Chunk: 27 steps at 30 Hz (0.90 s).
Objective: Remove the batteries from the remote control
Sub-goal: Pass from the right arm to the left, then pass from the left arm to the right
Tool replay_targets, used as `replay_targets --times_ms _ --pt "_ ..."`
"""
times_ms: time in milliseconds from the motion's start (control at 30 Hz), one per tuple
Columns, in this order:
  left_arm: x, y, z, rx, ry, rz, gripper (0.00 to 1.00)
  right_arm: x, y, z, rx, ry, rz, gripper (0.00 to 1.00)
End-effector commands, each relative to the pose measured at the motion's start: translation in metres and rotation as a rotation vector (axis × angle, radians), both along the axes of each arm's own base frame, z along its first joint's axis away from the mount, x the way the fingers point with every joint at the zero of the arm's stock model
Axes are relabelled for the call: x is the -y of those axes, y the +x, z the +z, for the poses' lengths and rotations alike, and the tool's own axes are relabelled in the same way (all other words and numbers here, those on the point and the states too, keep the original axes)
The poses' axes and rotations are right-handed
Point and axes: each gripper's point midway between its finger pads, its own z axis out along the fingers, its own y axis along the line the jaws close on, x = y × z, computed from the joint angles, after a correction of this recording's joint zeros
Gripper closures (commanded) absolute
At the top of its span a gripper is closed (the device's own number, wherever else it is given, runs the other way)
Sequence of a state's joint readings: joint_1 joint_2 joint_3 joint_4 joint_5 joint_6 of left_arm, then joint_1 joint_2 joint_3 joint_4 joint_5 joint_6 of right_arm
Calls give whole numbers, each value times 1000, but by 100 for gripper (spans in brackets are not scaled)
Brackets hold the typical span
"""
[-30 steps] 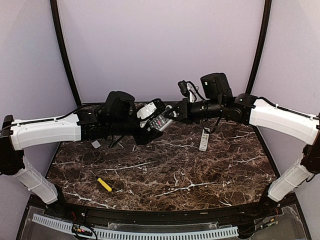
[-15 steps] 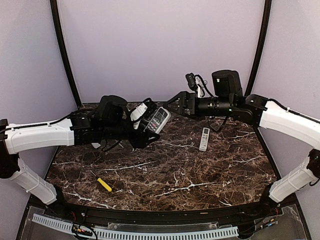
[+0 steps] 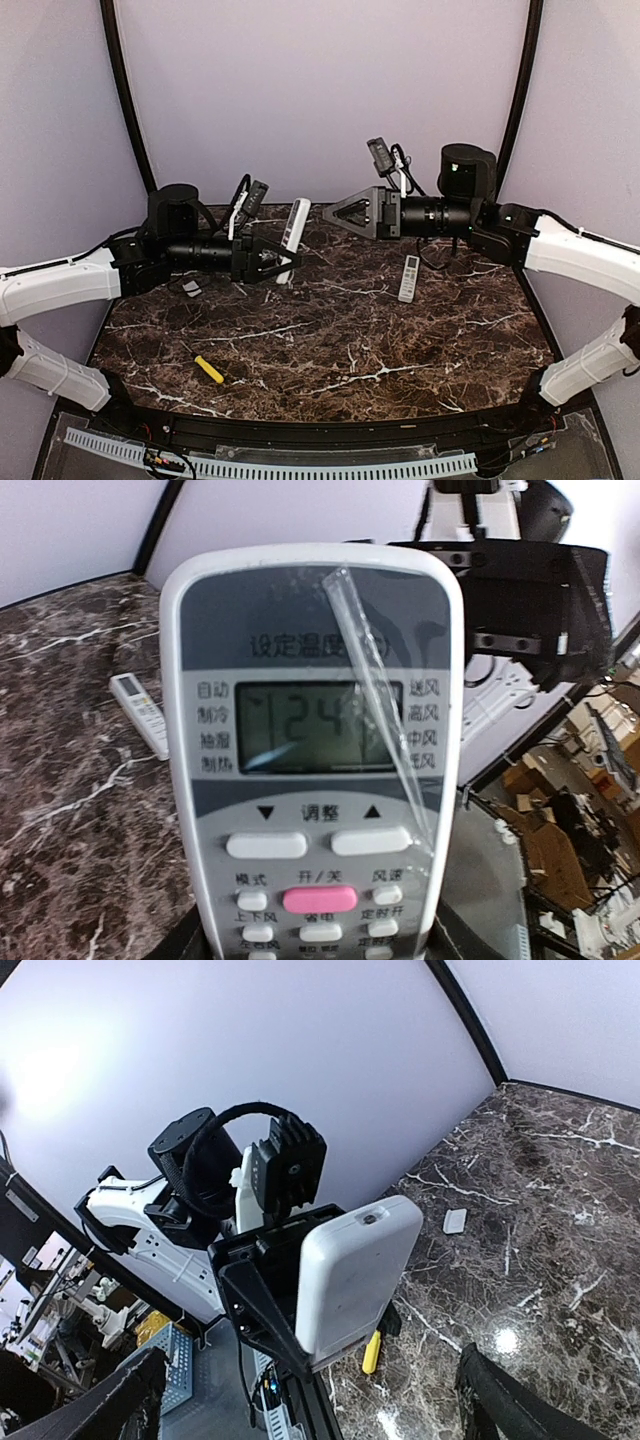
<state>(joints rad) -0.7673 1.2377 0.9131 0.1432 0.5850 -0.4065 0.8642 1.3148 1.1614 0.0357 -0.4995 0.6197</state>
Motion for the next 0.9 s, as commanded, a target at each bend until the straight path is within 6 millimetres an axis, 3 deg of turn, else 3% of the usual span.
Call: replay_targets --times_ms 0,267,400,700,867 --pt "5 -39 50 -19 -189 -215 78 -17 -6 17 50 47 63 1" --pt "5 -50 51 -38 -201 -285 78 -41 -15 16 46 46 116 2" --pt "7 -51 48 -45 -197 -298 79 -47 -18 18 47 70 140 8" --pt "8 -51 45 -58 -195 -306 79 -57 -23 26 62 121 192 28" --pt "9 -47 40 -62 -184 -289 79 -59 -24 26 67 123 197 48"
